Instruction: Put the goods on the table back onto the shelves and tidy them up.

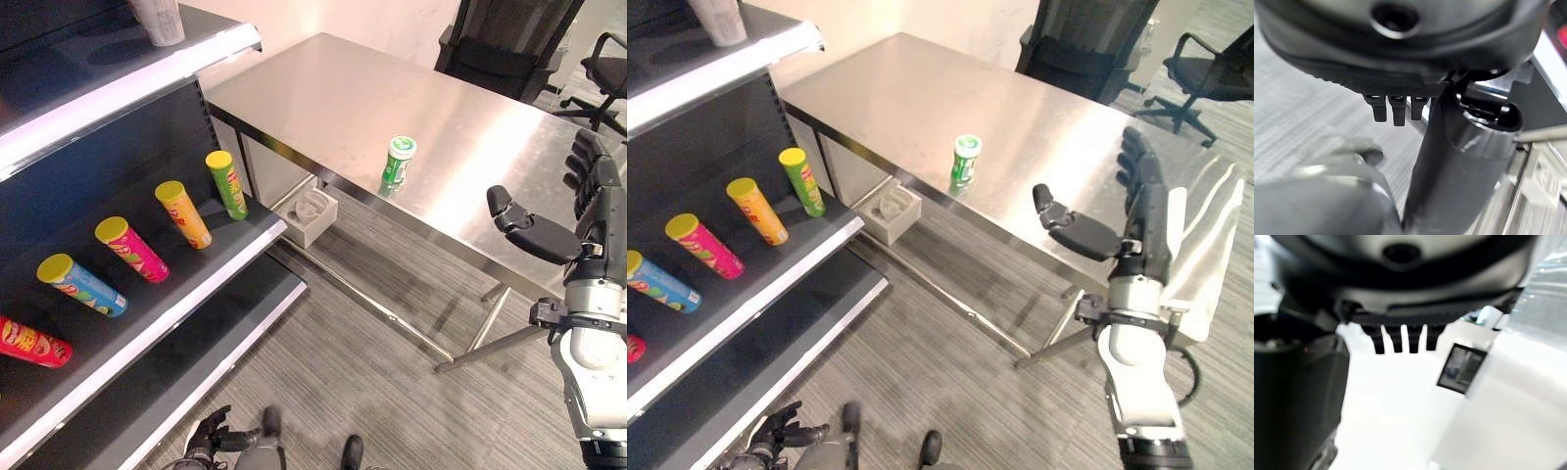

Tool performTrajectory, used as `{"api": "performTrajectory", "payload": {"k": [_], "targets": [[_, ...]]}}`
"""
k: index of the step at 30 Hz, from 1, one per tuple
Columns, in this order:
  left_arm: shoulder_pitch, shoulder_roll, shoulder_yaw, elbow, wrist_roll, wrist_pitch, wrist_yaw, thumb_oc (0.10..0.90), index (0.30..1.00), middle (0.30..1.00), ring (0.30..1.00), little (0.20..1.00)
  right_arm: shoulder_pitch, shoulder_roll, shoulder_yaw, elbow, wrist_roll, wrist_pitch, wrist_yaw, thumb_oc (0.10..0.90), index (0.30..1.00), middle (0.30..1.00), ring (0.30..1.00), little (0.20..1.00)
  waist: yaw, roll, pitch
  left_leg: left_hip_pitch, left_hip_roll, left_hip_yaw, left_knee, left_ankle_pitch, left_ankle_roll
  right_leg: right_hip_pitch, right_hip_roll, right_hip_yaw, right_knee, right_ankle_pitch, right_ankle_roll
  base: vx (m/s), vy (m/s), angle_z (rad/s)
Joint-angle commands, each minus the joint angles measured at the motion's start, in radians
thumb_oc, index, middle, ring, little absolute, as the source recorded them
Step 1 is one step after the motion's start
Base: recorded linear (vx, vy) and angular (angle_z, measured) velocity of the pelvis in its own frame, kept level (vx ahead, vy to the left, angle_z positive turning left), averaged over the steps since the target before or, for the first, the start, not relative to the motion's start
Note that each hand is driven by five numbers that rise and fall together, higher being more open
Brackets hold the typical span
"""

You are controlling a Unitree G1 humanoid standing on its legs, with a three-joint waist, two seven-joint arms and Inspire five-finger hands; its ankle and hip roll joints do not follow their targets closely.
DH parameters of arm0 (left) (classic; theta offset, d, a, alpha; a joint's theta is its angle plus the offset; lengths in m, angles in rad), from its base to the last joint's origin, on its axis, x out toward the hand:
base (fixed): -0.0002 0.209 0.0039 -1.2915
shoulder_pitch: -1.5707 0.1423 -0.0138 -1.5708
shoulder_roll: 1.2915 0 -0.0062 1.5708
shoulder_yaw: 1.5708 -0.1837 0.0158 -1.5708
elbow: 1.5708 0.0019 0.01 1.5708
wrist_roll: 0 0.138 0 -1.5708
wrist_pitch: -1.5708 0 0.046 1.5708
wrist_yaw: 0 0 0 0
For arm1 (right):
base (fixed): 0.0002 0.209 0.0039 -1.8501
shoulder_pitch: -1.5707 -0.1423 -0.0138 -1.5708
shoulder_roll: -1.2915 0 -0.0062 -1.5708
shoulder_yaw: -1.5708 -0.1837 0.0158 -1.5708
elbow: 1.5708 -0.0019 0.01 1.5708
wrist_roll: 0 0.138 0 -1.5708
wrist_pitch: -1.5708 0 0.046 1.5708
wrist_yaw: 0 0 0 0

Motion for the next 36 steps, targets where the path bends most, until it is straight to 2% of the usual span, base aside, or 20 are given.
{"api": "performTrajectory", "payload": {"k": [1, 2, 4, 11, 13, 16, 17, 18, 19, 20, 21, 22, 23, 24, 30, 36], "targets": [[0.057, 0.075, -0.007, 0.017, 0.052, 0.011, -0.001, 0.8, 0.9, 0.9, 0.9, 0.9, -0.146, -0.065, -0.019, -0.073, 0.015, -0.092, 0.0, 0.8, 0.9, 0.9, 0.9, 0.9, 0.057, 0.02, 0.006, 0.092, 0.005, 0.0, -0.04, 0.044, 0.062, 0.048, 0.053, 0.036, 0.017, -0.044, 0.116, 0.19, 0.083, -0.84], [0.05, 0.075, -0.015, 0.037, 0.065, 0.016, 0.0, 0.8, 0.9, 0.9, 0.9, 0.9, -0.14, -0.058, -0.015, -0.076, 0.014, -0.087, 0.011, 0.8, 0.9, 0.9, 0.9, 0.9, 0.04, 0.021, -0.004, 0.143, 0.001, -0.017, -0.088, 0.055, 0.064, 0.056, 0.056, 0.039, 0.025, -0.05, 0.111, 0.18, 0.081, -0.82], [0.049, 0.078, -0.021, 0.052, 0.076, 0.018, -0.002, 0.8, 0.9, 0.9, 0.9, 0.9, -0.137, -0.058, -0.012, -0.078, 0.018, -0.082, 0.025, 0.8, 0.9, 0.9, 0.9, 0.9, 0.027, 0.015, -0.02, 0.174, 0.002, -0.008, -0.117, 0.058, 0.065, 0.056, 0.052, 0.044, 0.026, -0.052, 0.111, 0.13, 0.064, -0.29], [0.066, 0.071, -0.026, 0.074, 0.097, 0.02, 0.002, 0.8, 0.9, 0.9, 0.9, 0.9, -0.16, -0.058, 0.063, 0.009, -0.026, -0.035, 0.043, 0.8, 0.9, 0.9, 0.9, 0.9, 0.033, 0.0, -0.033, 0.254, 0.007, 0.047, -0.143, 0.017, 0.095, 0.06, 0.026, 0.068, 0.042, -0.047, 0.136, 0.06, 0.077, -0.14], [0.066, 0.074, -0.021, 0.082, 0.094, 0.023, 0.0, 0.8, 0.9, 0.9, 0.9, 0.9, -0.158, -0.044, 0.061, 0.008, -0.037, -0.035, 0.043, 0.8, 0.9, 0.9, 0.9, 0.9, 0.043, 0.003, -0.027, 0.259, 0.007, 0.056, -0.145, 0.005, 0.107, 0.025, 0.006, 0.057, 0.125, -0.051, 0.151, -0.01, 0.091, -0.24], [0.051, 0.081, -0.02, 0.096, 0.096, 0.028, 0.0, 0.8, 0.9, 0.9, 0.9, 0.9, -0.174, -0.018, 0.07, 0.001, -0.057, -0.027, 0.046, 0.8, 0.9, 0.9, 0.9, 0.9, 0.038, 0.019, 0.01, 0.281, 0.017, 0.072, -0.146, -0.003, 0.133, -0.095, -0.031, 0.059, 0.384, -0.033, 0.214, -0.03, 0.087, -0.55], [0.043, 0.091, -0.027, 0.093, 0.11, 0.027, 0.001, 0.8, 0.9, 0.9, 0.9, 0.9, -0.172, -0.003, 0.066, -0.007, -0.053, -0.032, 0.053, 0.8, 0.9, 0.9, 0.9, 0.9, 0.032, 0.031, 0.022, 0.287, 0.025, 0.065, -0.144, -0.006, 0.137, -0.144, -0.066, 0.065, 0.49, -0.025, 0.222, -0.01, 0.004, -0.37], [0.041, 0.096, -0.026, 0.088, 0.11, 0.025, 0.002, 0.8, 0.9, 0.9, 0.9, 0.9, -0.174, 0.001, 0.068, -0.008, -0.05, -0.037, 0.055, 0.8, 0.9, 0.9, 0.9, 0.9, 0.037, 0.033, 0.018, 0.289, 0.032, 0.067, -0.144, -0.012, 0.131, -0.147, -0.103, 0.049, 0.482, -0.029, 0.212, 0.02, -0.02, -0.11], [0.041, 0.097, -0.026, 0.088, 0.11, 0.025, 0.002, 0.8, 0.9, 0.9, 0.9, 0.9, -0.173, 0.001, 0.068, -0.008, -0.05, -0.038, 0.055, 0.8, 0.9, 0.9, 0.9, 0.9, 0.036, 0.032, 0.018, 0.289, 0.031, 0.065, -0.144, -0.013, 0.131, -0.145, -0.104, 0.047, 0.483, -0.031, 0.212, 0.08, -0.138, 0.08], [0.033, 0.111, -0.027, 0.063, 0.102, 0.021, 0.001, 0.8, 0.9, 0.9, 0.9, 0.9, -0.176, -0.008, 0.073, 0.001, -0.039, -0.037, 0.07, 0.8, 0.9, 0.9, 0.9, 0.9, 0.043, 0.037, 0.011, 0.287, 0.047, 0.048, -0.144, -0.017, 0.114, -0.125, -0.16, 0.016, 0.398, -0.033, 0.19, 0.08, -0.173, 0.13], [0.029, 0.116, -0.028, 0.047, 0.095, 0.017, 0.0, 0.8, 0.9, 0.9, 0.9, 0.9, -0.176, -0.015, 0.079, 0.004, -0.039, -0.034, 0.077, 0.8, 0.9, 0.9, 0.9, 0.9, 0.041, 0.032, 0.007, 0.283, 0.046, 0.036, -0.144, -0.02, 0.107, -0.112, -0.166, 0.028, 0.341, -0.023, 0.189, 0.11, -0.245, 0.36], [0.023, 0.122, -0.035, 0.046, 0.102, 0.017, -0.003, 0.8, 0.9, 0.9, 0.9, 0.9, -0.157, -0.022, 0.073, 0.004, -0.044, -0.026, 0.087, 0.8, 0.9, 0.9, 0.9, 0.9, 0.034, 0.018, 0.003, 0.283, 0.036, 0.021, -0.141, -0.023, 0.105, -0.09, -0.149, 0.067, 0.258, -0.023, 0.185, 0.13, -0.32, 0.87], [0.032, 0.121, -0.009, 0.039, 0.092, 0.012, -0.001, 0.8, 0.9, 0.9, 0.9, 0.9, -0.132, -0.024, 0.083, 0.018, -0.063, -0.016, 0.098, 0.8, 0.9, 0.9, 0.9, 0.9, 0.054, -0.019, -0.025, 0.272, 0.028, 0.022, -0.127, -0.028, 0.094, -0.035, -0.144, 0.073, 0.138, -0.007, 0.205, 0.19, -0.443, 1.21], [0.046, 0.1, 0.012, 0.039, 0.051, 0.013, -0.004, 0.8, 0.9, 0.9, 0.9, 0.9, -0.103, -0.034, 0.099, 0.026, -0.06, -0.009, 0.127, 0.8, 0.9, 0.9, 0.9, 0.9, 0.058, -0.025, -0.04, 0.271, 0.05, 0.011, -0.117, -0.028, 0.076, 0.009, -0.121, 0.05, 0.073, 0.016, 0.202, 0.18, -0.464, 0.97], [0.07, 0.066, 0.007, 0.115, 0.074, 0.026, -0.004, 0.8, 0.9, 0.9, 0.9, 0.9, -0.083, -0.034, 0.129, 0.088, -0.09, 0.016, 0.133, 0.8, 0.9, 0.9, 0.9, 0.9, 0.066, -0.017, -0.063, 0.294, 0.08, -0.014, -0.137, -0.013, 0.042, 0.086, -0.085, -0.008, 0.022, -0.015, 0.177, 0.08, -0.126, 0.31], [0.083, 0.059, 0.007, 0.115, 0.082, 0.026, 0.005, 0.8, 0.9, 0.9, 0.9, 0.9, -0.109, -0.035, 0.167, 0.112, -0.111, 0.027, 0.135, 0.8, 0.9, 0.9, 0.9, 0.9, 0.086, -0.009, -0.071, 0.304, 0.072, -0.023, -0.152, -0.014, 0.04, 0.096, -0.099, -0.038, 0.029, -0.018, 0.183, 0.03, 0.02, 0.21]]}}
